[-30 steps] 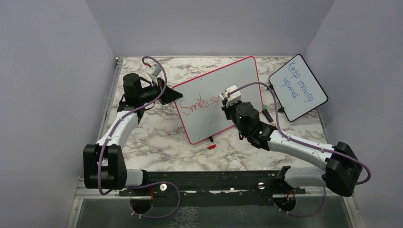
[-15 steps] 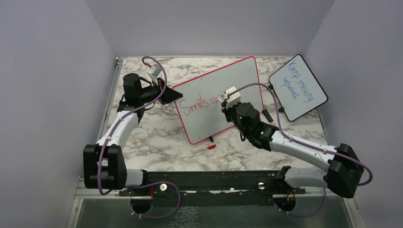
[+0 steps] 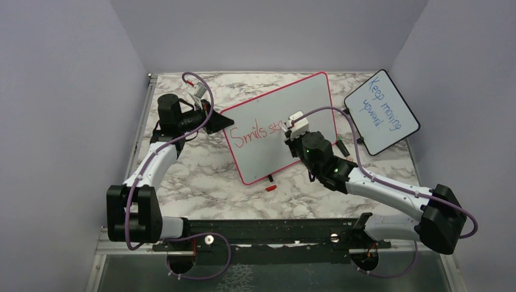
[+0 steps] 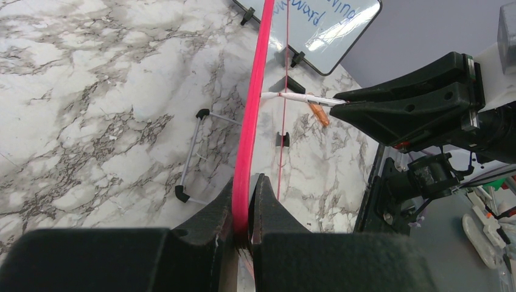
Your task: Write a sentence on the whiteboard
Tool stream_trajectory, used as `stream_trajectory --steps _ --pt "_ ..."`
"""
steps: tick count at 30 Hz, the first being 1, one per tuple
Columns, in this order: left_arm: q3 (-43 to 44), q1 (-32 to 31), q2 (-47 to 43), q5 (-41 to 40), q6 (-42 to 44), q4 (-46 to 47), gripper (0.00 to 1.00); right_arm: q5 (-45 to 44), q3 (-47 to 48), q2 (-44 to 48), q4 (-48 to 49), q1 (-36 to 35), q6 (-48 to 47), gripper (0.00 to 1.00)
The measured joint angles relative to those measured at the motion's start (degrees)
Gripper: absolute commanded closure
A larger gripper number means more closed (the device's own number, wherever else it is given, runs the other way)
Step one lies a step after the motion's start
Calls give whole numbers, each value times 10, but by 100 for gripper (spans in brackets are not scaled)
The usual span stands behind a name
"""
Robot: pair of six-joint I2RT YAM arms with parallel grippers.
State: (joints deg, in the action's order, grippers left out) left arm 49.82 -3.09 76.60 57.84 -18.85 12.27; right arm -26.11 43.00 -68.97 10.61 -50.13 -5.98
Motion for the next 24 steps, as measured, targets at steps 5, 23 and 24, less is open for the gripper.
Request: stream_trajectory --steps 5,23,24 --pt "0 0 0 0 0 0 100 -14 0 0 1 1 -1 99" --pt "0 0 -1 0 0 0 100 -17 0 -9 36 7 -16 99" --pt "0 0 -1 0 0 0 100 -17 0 -9 35 7 -16 99"
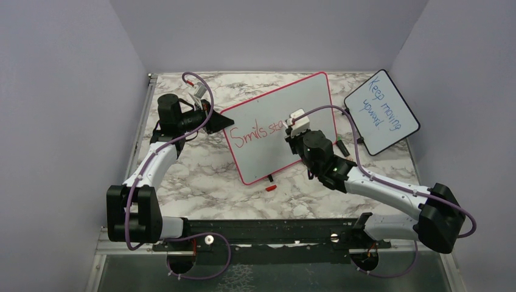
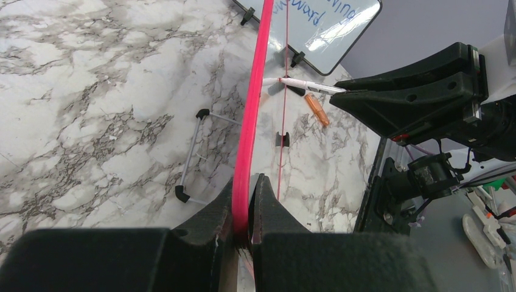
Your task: Write a sentence on the whiteboard
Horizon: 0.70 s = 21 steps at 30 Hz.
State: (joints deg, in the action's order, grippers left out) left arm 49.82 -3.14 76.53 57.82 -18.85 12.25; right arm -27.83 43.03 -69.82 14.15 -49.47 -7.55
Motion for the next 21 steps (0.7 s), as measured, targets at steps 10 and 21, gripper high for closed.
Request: stream_trajectory --steps 10,21 --pt "0 0 0 0 0 0 100 0 0 6 -12 0 9 99" --pt "0 0 0 0 0 0 100 -1 -5 12 -36 1 16 99"
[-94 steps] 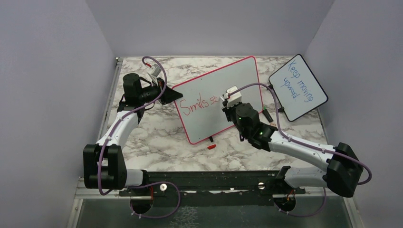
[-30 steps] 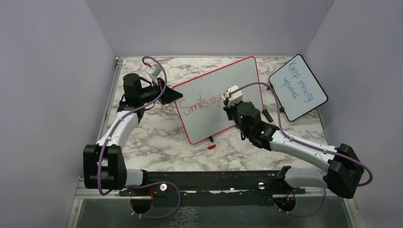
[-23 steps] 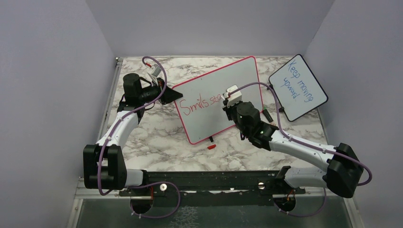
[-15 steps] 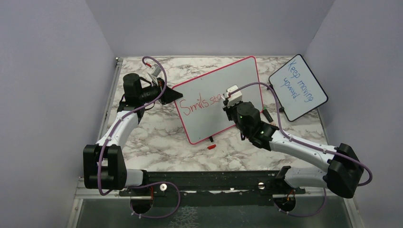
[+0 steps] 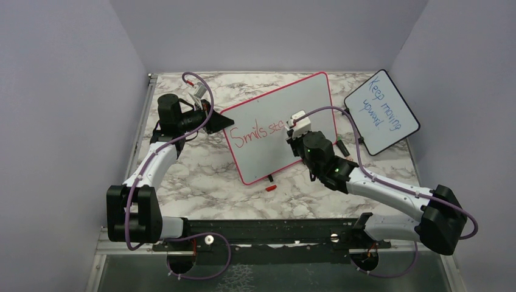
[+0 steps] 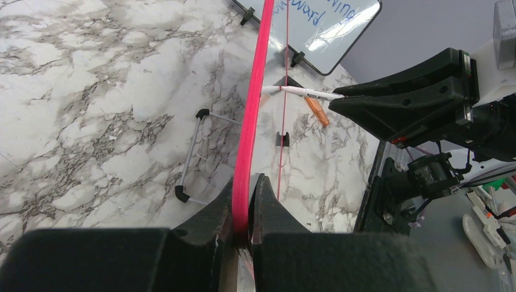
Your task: Write a sentence on the whiteboard
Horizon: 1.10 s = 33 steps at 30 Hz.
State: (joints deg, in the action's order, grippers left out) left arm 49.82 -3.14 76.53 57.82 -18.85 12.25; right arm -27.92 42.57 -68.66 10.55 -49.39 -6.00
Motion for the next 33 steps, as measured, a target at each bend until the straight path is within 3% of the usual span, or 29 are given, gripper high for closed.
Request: stream_trajectory --steps 33 --pt "0 0 0 0 0 -1 100 19 2 -6 45 16 -11 99"
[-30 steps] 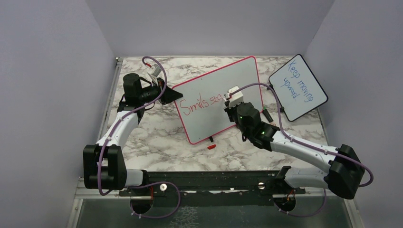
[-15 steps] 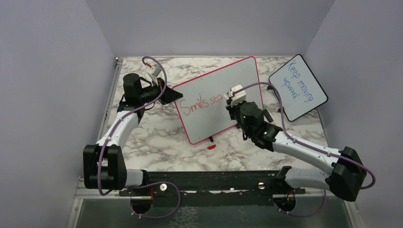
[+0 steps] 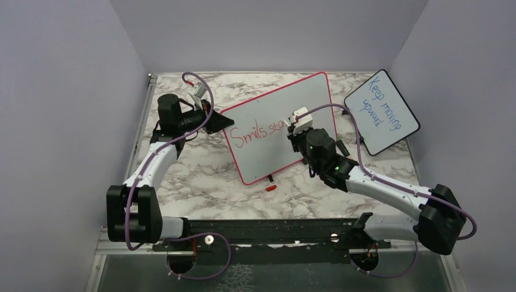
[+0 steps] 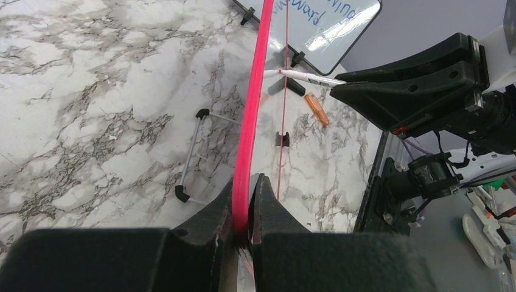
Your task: Write a sentence on the whiteboard
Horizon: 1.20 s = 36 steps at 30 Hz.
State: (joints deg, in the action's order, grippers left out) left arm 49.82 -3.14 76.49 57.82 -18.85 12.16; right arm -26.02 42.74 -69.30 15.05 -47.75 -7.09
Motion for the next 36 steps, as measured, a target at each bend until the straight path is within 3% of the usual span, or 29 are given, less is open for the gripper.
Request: stream_trajectory --steps 36 --pt "0 0 0 -2 0 -1 100 -27 -5 6 -34 7 13 99"
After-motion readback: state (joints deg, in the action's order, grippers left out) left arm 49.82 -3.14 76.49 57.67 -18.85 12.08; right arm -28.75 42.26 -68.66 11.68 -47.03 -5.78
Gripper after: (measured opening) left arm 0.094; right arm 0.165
